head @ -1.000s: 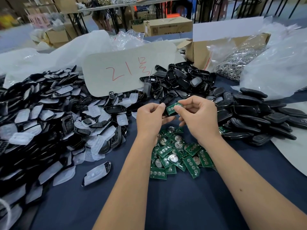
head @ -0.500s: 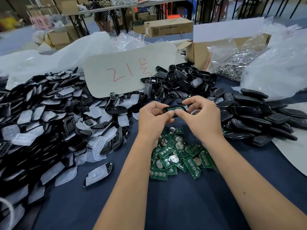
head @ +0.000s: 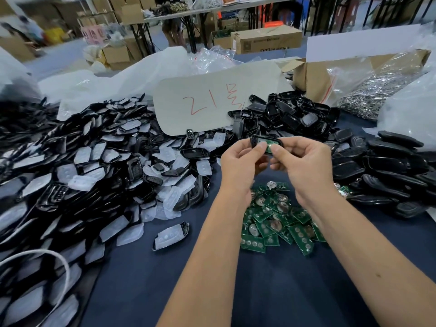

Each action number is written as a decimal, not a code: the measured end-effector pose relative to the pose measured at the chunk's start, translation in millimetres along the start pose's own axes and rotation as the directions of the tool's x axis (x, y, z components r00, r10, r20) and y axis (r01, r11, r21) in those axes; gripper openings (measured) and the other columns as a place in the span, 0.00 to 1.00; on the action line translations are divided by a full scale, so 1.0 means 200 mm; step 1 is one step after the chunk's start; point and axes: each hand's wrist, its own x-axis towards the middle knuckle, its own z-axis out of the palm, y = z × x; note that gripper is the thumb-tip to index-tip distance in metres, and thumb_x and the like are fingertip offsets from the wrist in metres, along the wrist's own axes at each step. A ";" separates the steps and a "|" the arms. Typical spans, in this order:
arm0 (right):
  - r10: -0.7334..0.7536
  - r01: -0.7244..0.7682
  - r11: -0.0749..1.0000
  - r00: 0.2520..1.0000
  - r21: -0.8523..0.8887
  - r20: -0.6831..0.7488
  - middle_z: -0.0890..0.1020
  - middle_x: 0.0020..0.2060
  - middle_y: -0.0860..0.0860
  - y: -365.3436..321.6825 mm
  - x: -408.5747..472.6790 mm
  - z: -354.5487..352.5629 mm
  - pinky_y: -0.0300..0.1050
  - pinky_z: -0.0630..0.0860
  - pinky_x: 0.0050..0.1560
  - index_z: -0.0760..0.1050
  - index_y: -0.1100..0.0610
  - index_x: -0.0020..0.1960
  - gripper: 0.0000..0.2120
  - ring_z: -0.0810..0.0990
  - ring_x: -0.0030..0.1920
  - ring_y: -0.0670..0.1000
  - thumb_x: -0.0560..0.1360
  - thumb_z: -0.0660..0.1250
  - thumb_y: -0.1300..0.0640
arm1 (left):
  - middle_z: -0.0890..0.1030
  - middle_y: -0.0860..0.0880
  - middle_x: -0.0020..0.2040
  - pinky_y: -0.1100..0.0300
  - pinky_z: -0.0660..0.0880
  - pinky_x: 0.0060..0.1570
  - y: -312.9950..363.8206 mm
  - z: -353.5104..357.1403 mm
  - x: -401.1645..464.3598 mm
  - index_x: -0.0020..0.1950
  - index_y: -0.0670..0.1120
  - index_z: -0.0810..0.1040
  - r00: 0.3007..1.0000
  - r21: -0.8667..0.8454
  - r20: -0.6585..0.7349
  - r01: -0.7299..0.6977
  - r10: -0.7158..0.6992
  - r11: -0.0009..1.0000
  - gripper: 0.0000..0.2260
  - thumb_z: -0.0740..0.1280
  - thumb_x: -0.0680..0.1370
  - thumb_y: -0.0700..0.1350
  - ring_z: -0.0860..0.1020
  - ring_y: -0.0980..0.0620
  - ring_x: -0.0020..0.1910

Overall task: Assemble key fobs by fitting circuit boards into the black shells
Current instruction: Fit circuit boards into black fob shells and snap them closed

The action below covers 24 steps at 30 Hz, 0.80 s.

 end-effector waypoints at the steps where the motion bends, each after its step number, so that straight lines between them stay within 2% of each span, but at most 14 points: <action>1: 0.001 -0.001 1.000 1.000 -0.009 0.009 0.84 0.33 0.55 0.00 -0.01 0.03 0.40 0.80 0.34 0.82 0.61 0.49 0.03 0.82 0.29 0.50 0.76 0.75 0.67 | 0.81 0.45 0.42 0.58 0.81 0.39 0.01 -0.02 0.00 0.49 0.43 0.80 1.000 0.006 -0.030 -0.004 0.005 1.000 0.02 0.72 0.80 0.39 0.81 0.50 0.38; 3: 0.019 -0.015 0.999 0.997 -0.049 0.069 0.84 0.34 0.57 -0.01 -0.02 0.11 0.42 0.80 0.35 0.82 0.62 0.50 0.04 0.83 0.30 0.50 0.77 0.75 0.66 | 0.82 0.43 0.44 0.52 0.82 0.46 0.05 -0.09 0.01 0.50 0.42 0.80 0.997 0.024 -0.080 -0.011 0.013 1.000 0.02 0.71 0.80 0.37 0.81 0.46 0.40; 5: 0.028 -0.011 0.993 0.988 -0.116 0.150 0.84 0.34 0.58 -0.01 -0.04 0.20 0.44 0.80 0.33 0.81 0.63 0.49 0.05 0.83 0.30 0.51 0.76 0.76 0.63 | 0.82 0.44 0.41 0.51 0.82 0.43 0.11 -0.19 0.00 0.45 0.43 0.79 0.992 0.066 -0.120 -0.040 0.048 0.997 0.05 0.70 0.81 0.36 0.81 0.47 0.38; 7: 0.004 0.038 0.982 0.974 -0.183 0.227 0.85 0.34 0.56 -0.02 -0.06 0.31 0.48 0.81 0.34 0.82 0.59 0.48 0.05 0.83 0.31 0.52 0.77 0.76 0.59 | 0.81 0.46 0.40 0.55 0.81 0.36 0.19 -0.31 -0.01 0.46 0.44 0.79 0.982 0.122 -0.161 -0.083 0.102 0.989 0.05 0.68 0.81 0.36 0.80 0.50 0.35; 8: -0.020 0.079 0.974 0.964 -0.214 0.265 0.85 0.35 0.54 -0.02 -0.07 0.38 0.49 0.82 0.36 0.83 0.57 0.47 0.04 0.84 0.33 0.52 0.77 0.76 0.58 | 0.81 0.46 0.40 0.57 0.81 0.35 0.24 -0.38 -0.02 0.46 0.43 0.79 0.973 0.167 -0.188 -0.104 0.135 0.980 0.05 0.67 0.82 0.37 0.81 0.51 0.35; 10: -0.100 0.205 0.933 0.938 -0.296 0.333 0.86 0.36 0.48 -0.02 -0.10 0.50 0.47 0.82 0.41 0.84 0.54 0.47 0.03 0.85 0.37 0.48 0.77 0.75 0.55 | 0.81 0.46 0.37 0.54 0.83 0.36 0.32 -0.52 -0.03 0.43 0.42 0.79 0.942 0.287 -0.262 -0.130 0.209 0.949 0.07 0.66 0.81 0.36 0.82 0.50 0.35; 12: -0.173 0.341 0.863 0.893 -0.374 0.416 0.85 0.36 0.44 -0.03 -0.13 0.61 0.40 0.80 0.43 0.84 0.53 0.45 0.02 0.83 0.38 0.43 0.76 0.76 0.55 | 0.79 0.45 0.36 0.45 0.85 0.39 0.39 -0.65 -0.04 0.43 0.38 0.78 0.884 0.447 -0.352 -0.129 0.306 0.885 0.06 0.67 0.79 0.38 0.82 0.49 0.33; 14: -0.186 0.446 0.781 0.834 -0.437 0.519 0.84 0.36 0.45 -0.03 -0.16 0.71 0.43 0.80 0.45 0.84 0.54 0.46 0.01 0.81 0.37 0.43 0.76 0.75 0.56 | 0.77 0.46 0.36 0.44 0.85 0.37 0.46 -0.78 -0.06 0.45 0.36 0.77 0.809 0.573 -0.428 -0.103 0.403 0.813 0.06 0.67 0.79 0.40 0.83 0.50 0.30; 16: -0.173 0.517 0.710 0.787 -0.478 0.593 0.85 0.39 0.48 -0.02 -0.17 0.80 0.50 0.81 0.49 0.85 0.55 0.47 0.01 0.82 0.40 0.48 0.76 0.74 0.57 | 0.79 0.49 0.37 0.49 0.84 0.34 0.52 -0.89 -0.08 0.44 0.43 0.79 0.737 0.656 -0.472 -0.074 0.484 0.751 0.05 0.67 0.79 0.42 0.85 0.47 0.31; 17: -0.176 0.538 0.693 0.772 -0.480 0.611 0.85 0.40 0.48 -0.02 -0.18 0.84 0.51 0.81 0.50 0.85 0.55 0.47 0.01 0.82 0.42 0.49 0.77 0.74 0.57 | 0.80 0.50 0.38 0.48 0.84 0.35 0.55 -0.93 -0.10 0.42 0.47 0.78 0.702 0.686 -0.495 -0.046 0.512 0.726 0.05 0.67 0.78 0.43 0.85 0.45 0.33; 18: -0.185 0.557 0.684 0.757 -0.471 0.626 0.85 0.40 0.48 -0.03 -0.19 0.88 0.51 0.80 0.50 0.84 0.55 0.47 0.02 0.82 0.43 0.50 0.77 0.74 0.57 | 0.81 0.49 0.38 0.46 0.84 0.38 0.57 -0.98 -0.11 0.40 0.51 0.77 0.663 0.694 -0.526 -0.026 0.532 0.719 0.06 0.66 0.77 0.44 0.85 0.43 0.34; 21: -0.236 0.648 0.626 0.688 -0.434 0.686 0.84 0.42 0.48 -0.03 -0.24 1.01 0.49 0.78 0.50 0.84 0.53 0.48 0.04 0.80 0.45 0.50 0.77 0.73 0.53 | 0.81 0.44 0.37 0.39 0.83 0.41 0.64 -1.11 -0.14 0.36 0.49 0.73 0.552 0.664 -0.637 0.037 0.539 0.747 0.05 0.64 0.73 0.45 0.85 0.36 0.38; 24: -0.277 0.771 0.507 0.569 -0.386 0.774 0.82 0.50 0.51 -0.03 -0.31 1.13 0.49 0.74 0.56 0.83 0.54 0.58 0.11 0.74 0.55 0.55 0.80 0.71 0.49 | 0.81 0.44 0.37 0.39 0.82 0.42 0.68 -1.19 -0.19 0.36 0.46 0.73 0.470 0.676 -0.690 0.147 0.550 0.722 0.05 0.61 0.70 0.46 0.85 0.37 0.39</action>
